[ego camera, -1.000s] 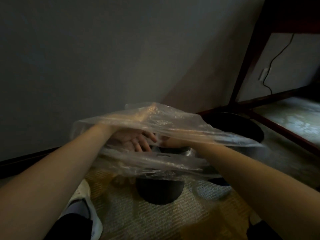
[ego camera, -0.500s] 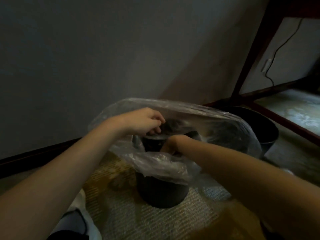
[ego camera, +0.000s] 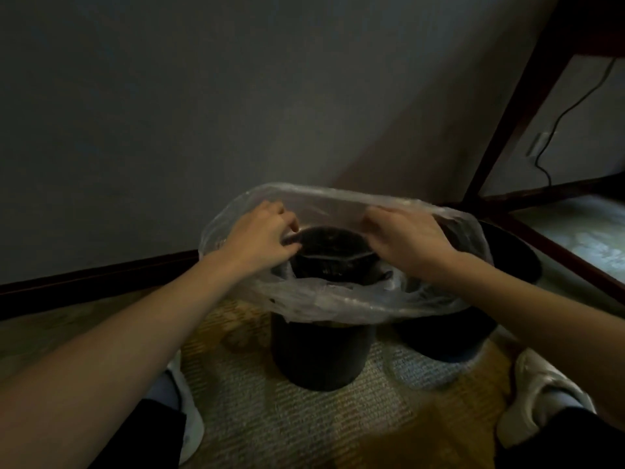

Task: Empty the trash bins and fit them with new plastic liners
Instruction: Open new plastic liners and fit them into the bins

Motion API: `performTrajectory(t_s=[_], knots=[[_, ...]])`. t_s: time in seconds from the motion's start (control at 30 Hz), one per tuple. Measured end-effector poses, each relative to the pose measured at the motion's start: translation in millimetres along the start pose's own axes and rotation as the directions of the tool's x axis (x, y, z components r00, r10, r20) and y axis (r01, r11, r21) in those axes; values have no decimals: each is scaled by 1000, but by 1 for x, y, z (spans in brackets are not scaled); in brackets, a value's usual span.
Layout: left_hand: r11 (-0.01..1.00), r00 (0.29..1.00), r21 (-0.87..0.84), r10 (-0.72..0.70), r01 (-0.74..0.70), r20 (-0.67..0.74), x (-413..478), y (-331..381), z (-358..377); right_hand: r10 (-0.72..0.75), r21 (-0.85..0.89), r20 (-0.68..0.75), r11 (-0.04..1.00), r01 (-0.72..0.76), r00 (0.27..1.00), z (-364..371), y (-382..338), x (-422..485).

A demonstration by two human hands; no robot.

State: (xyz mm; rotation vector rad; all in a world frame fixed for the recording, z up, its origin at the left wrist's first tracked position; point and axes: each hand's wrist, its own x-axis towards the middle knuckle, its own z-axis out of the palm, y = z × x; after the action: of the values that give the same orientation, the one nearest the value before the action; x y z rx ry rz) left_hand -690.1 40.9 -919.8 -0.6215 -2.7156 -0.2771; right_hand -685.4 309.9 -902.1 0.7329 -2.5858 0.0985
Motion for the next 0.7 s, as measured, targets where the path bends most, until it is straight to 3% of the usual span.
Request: performTrajectory(t_s=[0.13,0.23,0.33,0.6,0.7], knots=[[976,957,-143,-119,161,266,-6,-16,10,235,118,296,953,-280,926,11,24,5],[922,904,-246,-191,299,383,-7,-26,24,282,307,455,840,-446,845,28,36,11],[820,832,-374,-204,432,515,-7,-35,35,297,377,567,736,-562,769,47,47,16],[614,712,-479,-203,627,672,-5,-47,53,231,562,705,394,-727,670,74,66,11],[582,671,-469,-187,664,718,-9,-45,50,245,580,755,183,-794,608,73,69,4]])
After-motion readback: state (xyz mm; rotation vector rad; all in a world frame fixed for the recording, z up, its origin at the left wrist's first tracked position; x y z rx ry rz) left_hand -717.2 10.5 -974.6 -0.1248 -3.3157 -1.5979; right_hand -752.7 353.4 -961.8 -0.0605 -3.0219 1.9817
